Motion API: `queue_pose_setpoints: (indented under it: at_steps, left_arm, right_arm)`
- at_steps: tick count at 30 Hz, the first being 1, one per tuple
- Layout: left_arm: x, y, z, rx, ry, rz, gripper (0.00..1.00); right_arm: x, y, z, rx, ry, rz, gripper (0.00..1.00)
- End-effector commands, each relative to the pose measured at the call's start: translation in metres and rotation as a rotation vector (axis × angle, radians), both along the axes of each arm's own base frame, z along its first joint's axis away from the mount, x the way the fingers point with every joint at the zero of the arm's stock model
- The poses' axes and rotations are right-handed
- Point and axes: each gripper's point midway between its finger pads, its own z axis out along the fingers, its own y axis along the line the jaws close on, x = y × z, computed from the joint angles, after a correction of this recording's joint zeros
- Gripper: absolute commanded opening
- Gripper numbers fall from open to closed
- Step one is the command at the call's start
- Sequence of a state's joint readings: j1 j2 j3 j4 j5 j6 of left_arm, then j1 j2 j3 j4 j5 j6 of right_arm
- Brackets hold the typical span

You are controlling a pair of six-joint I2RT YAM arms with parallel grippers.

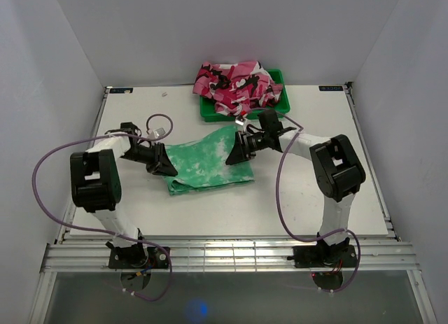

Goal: Fold and stack the trousers
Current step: Fold the trousers

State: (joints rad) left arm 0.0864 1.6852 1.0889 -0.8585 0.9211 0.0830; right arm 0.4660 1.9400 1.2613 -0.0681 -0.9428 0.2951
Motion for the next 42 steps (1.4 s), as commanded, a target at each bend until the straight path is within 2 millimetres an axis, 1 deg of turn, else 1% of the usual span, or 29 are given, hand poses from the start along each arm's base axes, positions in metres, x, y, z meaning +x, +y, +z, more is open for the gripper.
queue_pose_setpoints:
  at_steps: [1,2,4,5,7,8,9,11,13,14,16,17,19,20,21,22,24,26,27,29,31,32,34,35,36,37,38,39,42]
  left_arm:
    - [-0.008,0.024,-0.015,0.055,0.144,0.014,0.28]
    - [-0.009,0.031,-0.029,0.09,0.194,0.025,0.27]
    - [-0.01,0.043,-0.042,0.13,0.242,0.032,0.28]
    - [-0.015,0.051,-0.06,0.172,0.3,0.029,0.28]
    - [-0.015,0.066,-0.076,0.195,0.331,0.055,0.3]
    - [-0.015,0.074,-0.088,0.224,0.345,0.068,0.32]
    - [-0.006,0.081,-0.094,0.242,0.302,0.078,0.33]
    - [0.009,0.09,-0.096,0.276,0.226,0.062,0.41]
    - [0.022,0.083,-0.083,0.224,0.144,0.035,0.46]
    - [0.032,0.084,-0.074,0.218,0.076,0.006,0.49]
    - [0.04,0.075,-0.045,0.154,-0.016,-0.024,0.53]
    - [0.043,0.073,-0.033,0.136,-0.061,-0.042,0.55]
    - [0.054,0.068,0.006,0.101,-0.206,-0.081,0.56]
    - [0.056,0.065,0.019,0.089,-0.253,-0.09,0.57]
    - [0.06,0.064,0.031,0.079,-0.301,-0.088,0.58]
    - [0.061,0.058,0.048,0.047,-0.35,-0.079,0.58]
    - [0.066,0.051,0.059,0.015,-0.388,-0.06,0.58]
    - [0.059,0.036,0.062,-0.051,-0.347,-0.031,0.57]
    - [0.066,0.031,0.061,-0.051,-0.378,-0.03,0.57]
    - [0.067,0.026,0.05,-0.071,-0.307,0.023,0.57]
    - [0.08,0.025,0.045,-0.088,-0.294,0.068,0.56]
    - [0.085,0.025,0.034,-0.096,-0.262,0.082,0.56]
    - [0.102,0.028,0.025,-0.087,-0.275,0.118,0.55]
    - [0.108,0.031,0.016,-0.067,-0.256,0.145,0.55]
    - [0.117,0.034,-0.001,-0.053,-0.241,0.163,0.55]
    - [0.122,0.037,-0.01,-0.046,-0.226,0.176,0.55]
    - [0.127,0.037,-0.017,-0.046,-0.215,0.18,0.54]
    - [0.13,0.039,-0.033,-0.041,-0.183,0.187,0.54]
    - [0.138,0.043,-0.049,-0.022,-0.169,0.201,0.54]
  right_arm:
    - [-0.015,-0.004,-0.019,0.006,0.084,-0.009,0.43]
    - [-0.024,-0.009,-0.035,-0.023,0.126,-0.028,0.43]
    - [-0.029,-0.014,-0.047,-0.048,0.156,-0.071,0.43]
    - [-0.037,-0.021,-0.063,-0.085,0.192,-0.102,0.43]
    - [-0.045,-0.025,-0.072,-0.105,0.252,-0.14,0.45]
    - [-0.055,-0.029,-0.081,-0.11,0.283,-0.148,0.47]
    - [-0.059,-0.029,-0.08,-0.103,0.296,-0.155,0.52]
    - [-0.068,-0.026,-0.071,-0.079,0.295,-0.133,0.53]
    - [-0.075,-0.022,-0.061,-0.065,0.274,-0.098,0.53]
    - [-0.08,-0.017,-0.043,-0.031,0.244,-0.067,0.54]
    - [-0.084,-0.009,-0.019,0.011,0.198,-0.033,0.56]
    - [-0.087,-0.005,0.003,0.048,0.153,-0.009,0.58]
    - [-0.078,0.002,0.033,0.1,0.074,0.002,0.59]
    - [-0.07,0.003,0.049,0.121,0.023,-0.01,0.6]
    - [-0.062,0.003,0.055,0.116,-0.011,-0.019,0.6]
    - [-0.048,0.006,0.073,0.137,-0.072,-0.032,0.6]
    - [-0.025,0.007,0.078,0.138,-0.127,-0.061,0.58]
    - [-0.001,0.013,0.082,0.152,-0.142,-0.074,0.55]
    - [0.007,0.015,0.081,0.153,-0.144,-0.079,0.54]
    - [0.028,0.023,0.069,0.147,-0.131,-0.094,0.5]
    - [0.042,0.026,0.057,0.139,-0.105,-0.112,0.48]
    - [0.054,0.027,0.041,0.128,-0.093,-0.127,0.47]
    - [0.067,0.026,0.026,0.116,-0.08,-0.156,0.46]
    - [0.078,0.024,0.01,0.107,-0.07,-0.186,0.44]
    - [0.083,0.023,0.002,0.099,-0.066,-0.199,0.43]
    - [0.087,0.021,-0.006,0.09,-0.056,-0.21,0.42]
    - [0.09,0.02,-0.023,0.071,-0.032,-0.222,0.41]
    - [0.091,0.018,-0.03,0.06,-0.025,-0.227,0.41]
    - [0.097,0.01,-0.055,-0.002,-0.048,-0.254,0.41]
